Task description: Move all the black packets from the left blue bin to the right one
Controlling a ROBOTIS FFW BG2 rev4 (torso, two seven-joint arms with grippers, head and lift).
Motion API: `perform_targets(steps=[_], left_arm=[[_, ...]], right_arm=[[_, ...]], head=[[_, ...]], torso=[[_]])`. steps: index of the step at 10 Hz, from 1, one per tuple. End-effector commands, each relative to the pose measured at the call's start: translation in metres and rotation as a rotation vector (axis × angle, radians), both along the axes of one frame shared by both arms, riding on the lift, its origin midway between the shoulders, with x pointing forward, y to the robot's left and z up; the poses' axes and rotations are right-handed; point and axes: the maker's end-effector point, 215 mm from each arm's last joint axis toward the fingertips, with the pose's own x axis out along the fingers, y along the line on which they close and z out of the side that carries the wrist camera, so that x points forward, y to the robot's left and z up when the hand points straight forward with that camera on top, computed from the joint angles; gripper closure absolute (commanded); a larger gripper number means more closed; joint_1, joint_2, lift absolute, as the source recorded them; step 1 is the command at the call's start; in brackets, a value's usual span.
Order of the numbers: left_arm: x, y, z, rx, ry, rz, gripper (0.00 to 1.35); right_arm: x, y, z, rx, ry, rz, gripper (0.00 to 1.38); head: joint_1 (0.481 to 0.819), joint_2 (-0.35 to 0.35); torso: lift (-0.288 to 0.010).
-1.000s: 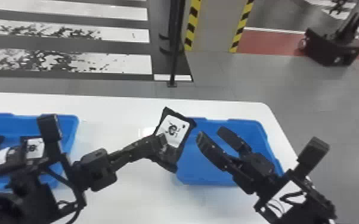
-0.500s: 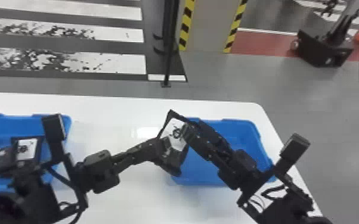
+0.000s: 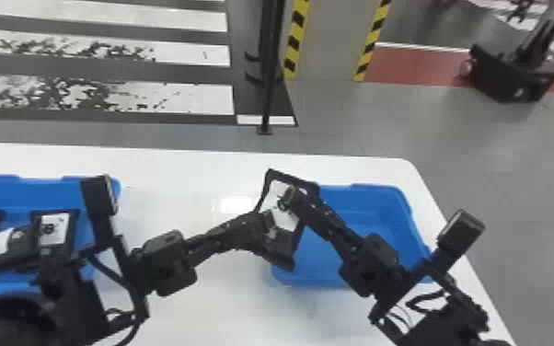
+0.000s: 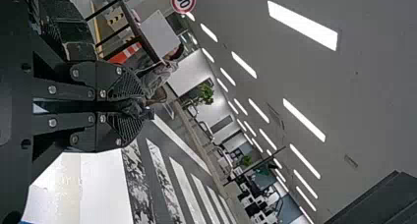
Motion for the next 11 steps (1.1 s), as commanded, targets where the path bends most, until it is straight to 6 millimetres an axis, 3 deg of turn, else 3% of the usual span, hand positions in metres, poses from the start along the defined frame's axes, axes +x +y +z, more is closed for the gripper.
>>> perform_targets(steps=[1,2,3,5,8,9,10,11], left_arm=[[-0.003,0.001,-0.003,-0.022,0.033,0.012,0.98],[-0.001,0.01,-0.009,-0.023,0.05,0.043,0.37],[-0.001,0.02,-0.016,-0.023,0.064,0.069,0.06],[0.0,0.044,-0.022,-0.052,0.079,0.136,0.17],[-0.003,0.076,-0.024,-0.029,0.076,0.202,0.17],[-0.001,0.084,-0.021,-0.025,0.068,0.22,0.17],[0.002,0.091,-0.02,-0.02,0.061,0.236,0.17],[0.007,0.103,-0.018,0.001,0.044,0.263,0.17]], right_arm=[[-0.002,0.002,-0.001,0.003,0.002,0.004,1.27],[0.0,-0.002,-0.001,0.001,0.001,-0.002,1.27],[0.005,-0.014,-0.003,-0.018,0.0,-0.026,1.27],[0.029,-0.055,-0.023,-0.105,0.007,-0.098,1.27],[0.072,-0.119,-0.068,-0.228,0.074,-0.193,1.26],[0.082,-0.146,-0.081,-0.265,0.097,-0.236,1.2],[0.087,-0.168,-0.093,-0.29,0.126,-0.273,0.98],[0.088,-0.191,-0.101,-0.336,0.145,-0.312,0.62]], head=[[0.695,-0.178],[0.695,-0.175],[0.695,-0.17],[0.695,-0.167],[0.695,-0.196],[0.695,-0.206],[0.695,-0.215],[0.695,-0.232]], torso=[[-0.15],[-0.15],[-0.15],[-0.15],[-0.15],[-0.15],[-0.15],[-0.15]])
